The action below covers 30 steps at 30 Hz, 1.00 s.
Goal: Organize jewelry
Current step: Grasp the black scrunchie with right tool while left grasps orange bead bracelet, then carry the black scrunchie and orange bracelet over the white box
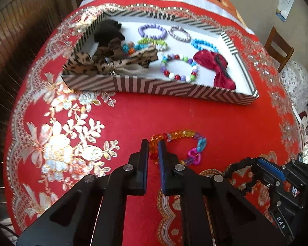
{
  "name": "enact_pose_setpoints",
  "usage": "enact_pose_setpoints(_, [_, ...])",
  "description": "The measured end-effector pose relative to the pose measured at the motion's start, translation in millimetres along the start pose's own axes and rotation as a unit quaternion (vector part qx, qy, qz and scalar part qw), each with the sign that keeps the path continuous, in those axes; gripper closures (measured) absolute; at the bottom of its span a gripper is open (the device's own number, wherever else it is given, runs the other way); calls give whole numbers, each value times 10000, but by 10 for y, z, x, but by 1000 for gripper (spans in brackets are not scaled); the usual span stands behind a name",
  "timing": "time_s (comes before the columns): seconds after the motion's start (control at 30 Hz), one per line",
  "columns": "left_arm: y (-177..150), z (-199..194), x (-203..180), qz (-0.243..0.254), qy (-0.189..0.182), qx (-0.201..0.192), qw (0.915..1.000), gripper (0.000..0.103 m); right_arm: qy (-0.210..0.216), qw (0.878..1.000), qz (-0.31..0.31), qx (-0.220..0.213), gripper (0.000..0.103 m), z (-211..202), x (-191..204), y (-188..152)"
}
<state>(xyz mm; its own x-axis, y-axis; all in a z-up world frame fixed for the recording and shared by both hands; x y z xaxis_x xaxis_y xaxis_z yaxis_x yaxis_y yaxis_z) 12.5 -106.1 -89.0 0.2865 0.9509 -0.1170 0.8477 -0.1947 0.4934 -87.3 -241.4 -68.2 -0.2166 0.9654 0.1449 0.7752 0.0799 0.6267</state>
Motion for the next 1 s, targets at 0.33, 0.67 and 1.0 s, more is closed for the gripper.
enact_pose_setpoints(0.33, [148, -352, 36, 117, 111, -361, 9992, 95, 34, 9998, -45, -183, 97, -165, 80, 185])
enact_pose_setpoints(0.67, [272, -608, 85, 155, 205, -679, 9974, 95, -22, 9991, -138, -397, 97, -298, 134, 386])
enact_pose_setpoints(1.0, [411, -740, 25, 276, 227, -865, 9956, 95, -145, 9979, -131, -625, 97, -411, 41, 633])
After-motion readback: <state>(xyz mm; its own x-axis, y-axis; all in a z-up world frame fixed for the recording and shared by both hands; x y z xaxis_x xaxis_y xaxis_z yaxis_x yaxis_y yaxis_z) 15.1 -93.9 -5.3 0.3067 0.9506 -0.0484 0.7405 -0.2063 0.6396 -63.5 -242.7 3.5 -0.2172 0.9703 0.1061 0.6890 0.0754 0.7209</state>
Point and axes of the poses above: each gripper's, at about its wrist camera, not at the fingertips, and z roughly the way its jaws point, x to its left, y to its top, the point moved 7 cm from there along z, roughly the way its jaws point, and after that the axes turned 6 degrees about -x, right-handed, at the moved point
